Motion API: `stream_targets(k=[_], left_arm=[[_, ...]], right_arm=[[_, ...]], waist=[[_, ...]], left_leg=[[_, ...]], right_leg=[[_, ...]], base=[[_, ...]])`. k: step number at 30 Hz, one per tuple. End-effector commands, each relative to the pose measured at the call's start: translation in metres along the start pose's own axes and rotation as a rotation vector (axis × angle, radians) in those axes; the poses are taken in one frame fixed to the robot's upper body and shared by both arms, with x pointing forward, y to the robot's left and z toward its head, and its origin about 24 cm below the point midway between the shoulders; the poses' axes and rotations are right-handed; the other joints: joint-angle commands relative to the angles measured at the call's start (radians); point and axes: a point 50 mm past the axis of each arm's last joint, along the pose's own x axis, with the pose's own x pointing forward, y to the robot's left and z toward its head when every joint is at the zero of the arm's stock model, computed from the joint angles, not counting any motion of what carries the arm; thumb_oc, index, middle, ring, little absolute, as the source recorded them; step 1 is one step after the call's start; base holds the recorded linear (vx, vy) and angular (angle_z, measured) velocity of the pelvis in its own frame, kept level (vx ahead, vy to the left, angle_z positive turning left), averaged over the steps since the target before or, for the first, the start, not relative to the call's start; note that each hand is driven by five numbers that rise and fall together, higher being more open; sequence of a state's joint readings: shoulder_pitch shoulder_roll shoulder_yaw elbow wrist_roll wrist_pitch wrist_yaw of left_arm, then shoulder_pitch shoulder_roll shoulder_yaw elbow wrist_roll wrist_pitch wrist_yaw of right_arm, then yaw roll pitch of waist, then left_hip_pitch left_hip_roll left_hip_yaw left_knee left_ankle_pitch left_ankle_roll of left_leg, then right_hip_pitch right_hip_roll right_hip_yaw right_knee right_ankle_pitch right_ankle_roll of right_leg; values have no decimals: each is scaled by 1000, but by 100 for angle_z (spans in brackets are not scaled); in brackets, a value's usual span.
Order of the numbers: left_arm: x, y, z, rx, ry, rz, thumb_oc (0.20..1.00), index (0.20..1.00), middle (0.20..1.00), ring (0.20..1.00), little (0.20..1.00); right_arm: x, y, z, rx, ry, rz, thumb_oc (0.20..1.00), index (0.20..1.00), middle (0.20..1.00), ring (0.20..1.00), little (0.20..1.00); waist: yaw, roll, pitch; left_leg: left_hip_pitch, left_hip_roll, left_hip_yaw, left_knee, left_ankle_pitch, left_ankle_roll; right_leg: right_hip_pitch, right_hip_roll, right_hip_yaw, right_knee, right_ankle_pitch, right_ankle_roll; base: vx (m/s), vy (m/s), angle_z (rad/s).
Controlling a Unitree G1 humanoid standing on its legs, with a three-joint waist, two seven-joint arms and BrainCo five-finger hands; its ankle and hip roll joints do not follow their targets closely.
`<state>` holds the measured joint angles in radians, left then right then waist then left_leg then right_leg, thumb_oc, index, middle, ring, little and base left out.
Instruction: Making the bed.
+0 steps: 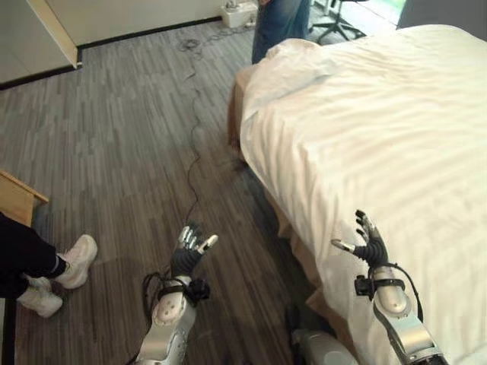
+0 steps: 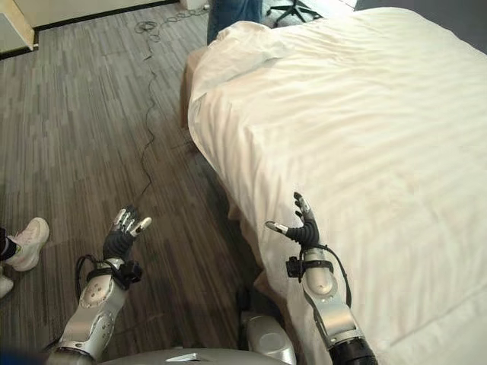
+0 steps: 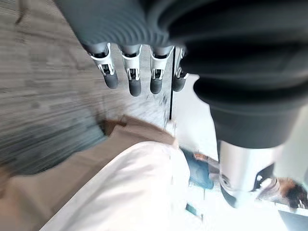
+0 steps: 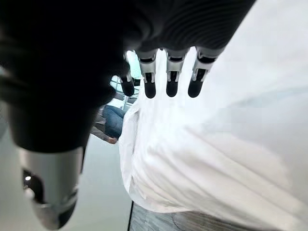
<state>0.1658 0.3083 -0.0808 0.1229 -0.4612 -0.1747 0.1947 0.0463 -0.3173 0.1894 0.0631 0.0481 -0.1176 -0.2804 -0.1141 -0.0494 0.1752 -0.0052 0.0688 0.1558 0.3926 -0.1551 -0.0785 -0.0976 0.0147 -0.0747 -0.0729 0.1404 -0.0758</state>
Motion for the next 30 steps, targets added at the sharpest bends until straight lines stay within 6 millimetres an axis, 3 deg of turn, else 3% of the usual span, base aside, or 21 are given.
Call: stream_targets(k=[1, 2, 5, 7, 9, 13, 14, 15, 17, 19, 20, 24, 25, 26, 30], left_arm=[[7, 2, 36, -14, -180, -2, 1000, 1000, 1000, 1000, 1000], [7, 3, 35, -3, -173, -6, 1000, 1000, 1000, 1000, 1000], [5, 3, 34, 9, -170, -12, 1000, 1000, 1000, 1000, 1000], [5, 3, 33, 6, -167, -8, 1000, 1000, 1000, 1000, 1000], [3, 2, 30, 12, -149, -10, 1000, 1000, 1000, 1000, 1000], [4, 0, 32, 34, -154, -32, 1000, 1000, 1000, 1000, 1000], [4, 0, 33, 37, -160, -36, 1000, 1000, 1000, 1000, 1000], [4, 0, 33, 37, -160, -36, 1000, 1000, 1000, 1000, 1000], [4, 3, 33, 33, -161, -12, 1000, 1000, 1000, 1000, 1000], [5, 3, 32, 25, -157, -5, 1000, 1000, 1000, 1000, 1000], [7, 3, 36, 15, -174, -13, 1000, 1000, 1000, 1000, 1000], [7, 3, 36, 15, -175, -13, 1000, 1000, 1000, 1000, 1000], [10, -3, 45, 18, -219, -52, 1000, 1000, 1000, 1000, 1000], [9, -3, 44, 20, -214, -59, 1000, 1000, 1000, 1000, 1000], [7, -3, 39, 18, -196, -57, 1000, 1000, 1000, 1000, 1000]], right_arm=[[14, -9, 30, 26, -167, -56, 1000, 1000, 1000, 1000, 1000], [15, -9, 31, 17, -171, -45, 1000, 1000, 1000, 1000, 1000], [13, -10, 28, 10, -156, -37, 1000, 1000, 1000, 1000, 1000], [12, -9, 26, 16, -148, -32, 1000, 1000, 1000, 1000, 1000], [9, -6, 26, 15, -145, -17, 1000, 1000, 1000, 1000, 1000], [5, -1, 26, 22, -145, 11, 1000, 1000, 1000, 1000, 1000], [4, 1, 27, 22, -150, 18, 1000, 1000, 1000, 1000, 1000], [4, 1, 27, 23, -150, 18, 1000, 1000, 1000, 1000, 1000], [3, 9, 27, 46, -146, 28, 1000, 1000, 1000, 1000, 1000], [4, 10, 26, 61, -140, 26, 1000, 1000, 1000, 1000, 1000], [5, 8, 29, 78, -147, 13, 1000, 1000, 1000, 1000, 1000], [5, 8, 29, 78, -147, 13, 1000, 1000, 1000, 1000, 1000], [7, 5, 32, 100, -159, -13, 1000, 1000, 1000, 1000, 1000], [9, 7, 34, 94, -167, -6, 1000, 1000, 1000, 1000, 1000], [9, 9, 36, 81, -178, 9, 1000, 1000, 1000, 1000, 1000]], waist=[[16, -20, 53], [23, -22, 51], [21, -1, 41], [17, 14, 33], [15, 24, 31], [6, 34, 15], [0, 35, 22], [0, 35, 22], [-15, 50, 44], [-24, 54, 45], [-33, 54, 51], [-33, 56, 49], [-45, 44, 54], [-37, 34, 51], [-31, 29, 36]], left_leg=[[-83, 27, 39, 2, 11, 57], [-104, 26, 62, -73, -6, 67], [-119, 20, 117, -196, 61, 59], [-112, 29, 154, -239, 71, 51], [-78, 17, 169, -300, 97, 66], [7, -17, 162, -403, 105, 95], [23, -24, 157, -423, 108, 105], [23, -24, 157, -423, 108, 105], [63, -32, 135, -465, 102, 118], [67, -30, 133, -467, 98, 116], [68, -35, 119, -465, 93, 109], [64, -33, 118, -464, 95, 108], [96, -54, 80, -463, 53, 100], [110, -63, 71, -443, 32, 101], [125, -60, 55, -429, 21, 98]], right_leg=[[56, -74, 1, 51, -171, 100], [74, -87, -14, 40, -179, 109], [100, -92, -34, 32, -199, 117], [125, -90, -35, 38, -233, 119], [122, -92, -42, 74, -238, 120], [74, -116, -63, 264, -248, 152], [35, -125, -56, 347, -222, 169], [34, -125, -56, 347, -222, 169], [-62, -117, 9, 454, -203, 187], [-85, -122, 20, 412, -198, 181], [-97, -142, 44, 292, -175, 185], [-95, -139, 42, 280, -166, 184], [-133, -154, 141, 78, -106, 219], [-111, -170, 121, 48, -66, 224], [-71, -177, 102, 28, -53, 222]], base=[[180, 18, 22], [140, 95, 24], [189, 157, 31], [232, 188, 33], [125, 190, 17], [130, 184, 3], [62, 117, 23], [43, 112, 11], [87, 126, 24], [114, 21, 38], [97, -32, 31], [73, -28, 41], [294, -138, 29], [342, -183, 7], [104, -97, 37]])
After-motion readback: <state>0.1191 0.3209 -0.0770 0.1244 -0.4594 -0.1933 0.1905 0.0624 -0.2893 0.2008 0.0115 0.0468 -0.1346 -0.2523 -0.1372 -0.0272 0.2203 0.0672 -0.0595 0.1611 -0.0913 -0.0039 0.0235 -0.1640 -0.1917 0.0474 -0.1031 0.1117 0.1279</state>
